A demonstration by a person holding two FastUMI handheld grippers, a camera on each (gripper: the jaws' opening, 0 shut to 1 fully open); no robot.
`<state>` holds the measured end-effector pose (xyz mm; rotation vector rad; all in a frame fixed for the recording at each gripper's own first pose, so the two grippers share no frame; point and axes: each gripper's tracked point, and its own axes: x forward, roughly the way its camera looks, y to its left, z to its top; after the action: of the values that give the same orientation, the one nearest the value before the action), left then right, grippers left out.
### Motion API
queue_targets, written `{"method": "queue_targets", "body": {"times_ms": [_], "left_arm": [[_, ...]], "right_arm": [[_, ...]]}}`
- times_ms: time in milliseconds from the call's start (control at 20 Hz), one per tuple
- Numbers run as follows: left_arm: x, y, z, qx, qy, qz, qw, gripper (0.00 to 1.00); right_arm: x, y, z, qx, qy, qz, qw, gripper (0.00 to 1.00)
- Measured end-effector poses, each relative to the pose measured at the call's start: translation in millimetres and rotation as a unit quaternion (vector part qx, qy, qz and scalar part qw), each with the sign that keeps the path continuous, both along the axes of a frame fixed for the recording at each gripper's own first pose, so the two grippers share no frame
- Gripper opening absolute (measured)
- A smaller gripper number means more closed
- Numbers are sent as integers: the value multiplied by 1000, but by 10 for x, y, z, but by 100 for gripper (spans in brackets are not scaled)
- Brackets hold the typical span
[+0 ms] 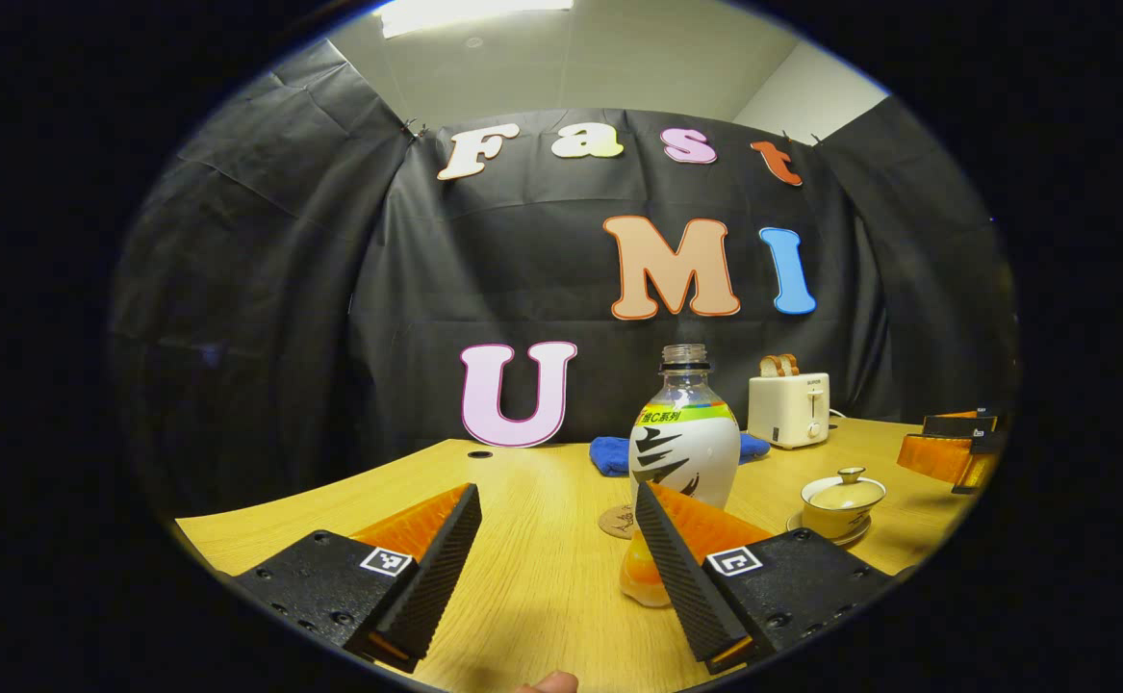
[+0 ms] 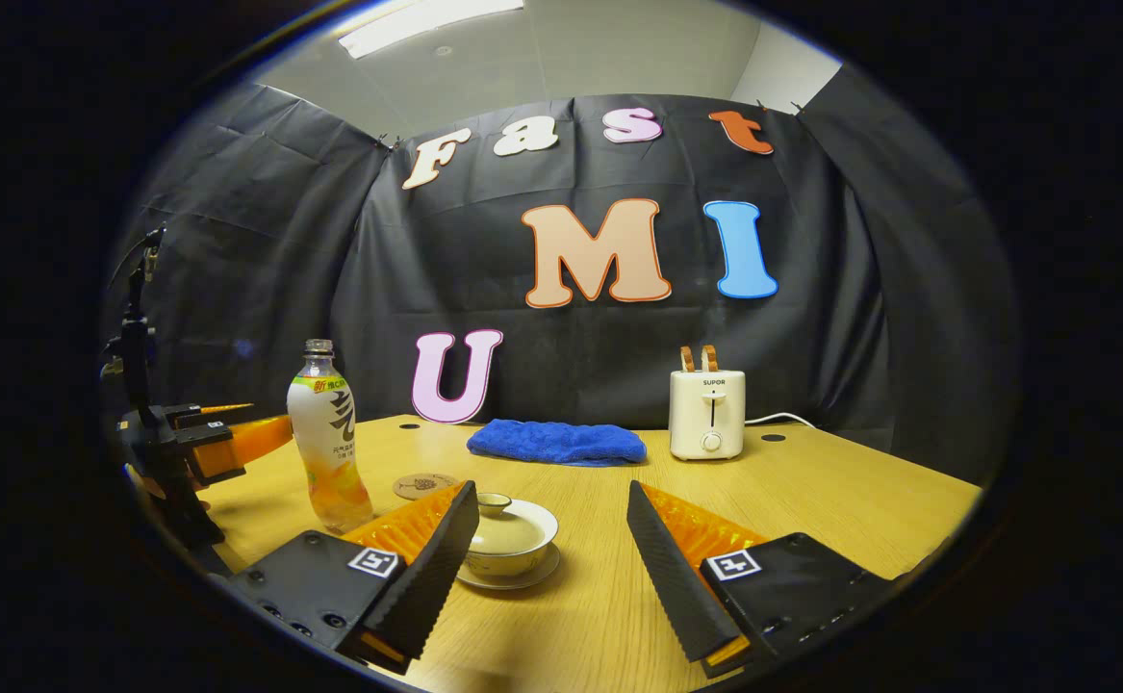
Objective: Open the teacup lid with one hand, grasp the water bottle and pour water into the teacup with the other hand; after pouring, place the water bottle on the coaster and then close the teacup lid.
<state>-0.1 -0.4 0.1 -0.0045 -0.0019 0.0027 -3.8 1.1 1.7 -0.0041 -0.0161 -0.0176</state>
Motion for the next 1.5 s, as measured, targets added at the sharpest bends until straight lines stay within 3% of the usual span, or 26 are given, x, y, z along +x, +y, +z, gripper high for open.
{"method": "queue_targets", "body": {"times_ms": [100,150,300,550,600,1200,1450,1500], "left_arm": [[4,1,-3,0,0,0,1000,94],[5,-1,-2,0,1,-1,1000,94],[2,0,-5,1,2,-1,1000,94],[2,1,0,1,1,-1,1000,94],[6,1,-2,0,0,-1,1000,94],[0,0,4,-1,-2,-2,1000,94],[-1,2,11,-2,-5,-2,1000,95],[0,1,6,-2,-4,-2,1000,95]], "right_arm": [[23,-1,-4,1,2,0,1000,99],[35,3,-35,2,8,1,1000,94],[92,50,-45,22,18,11,1000,100],[226,57,89,13,17,15,1000,99],[249,88,106,7,18,18,1000,94],[525,382,-137,3,89,45,995,96],[619,532,-324,0,121,58,991,90],[608,514,-317,-4,124,58,991,76]]}}
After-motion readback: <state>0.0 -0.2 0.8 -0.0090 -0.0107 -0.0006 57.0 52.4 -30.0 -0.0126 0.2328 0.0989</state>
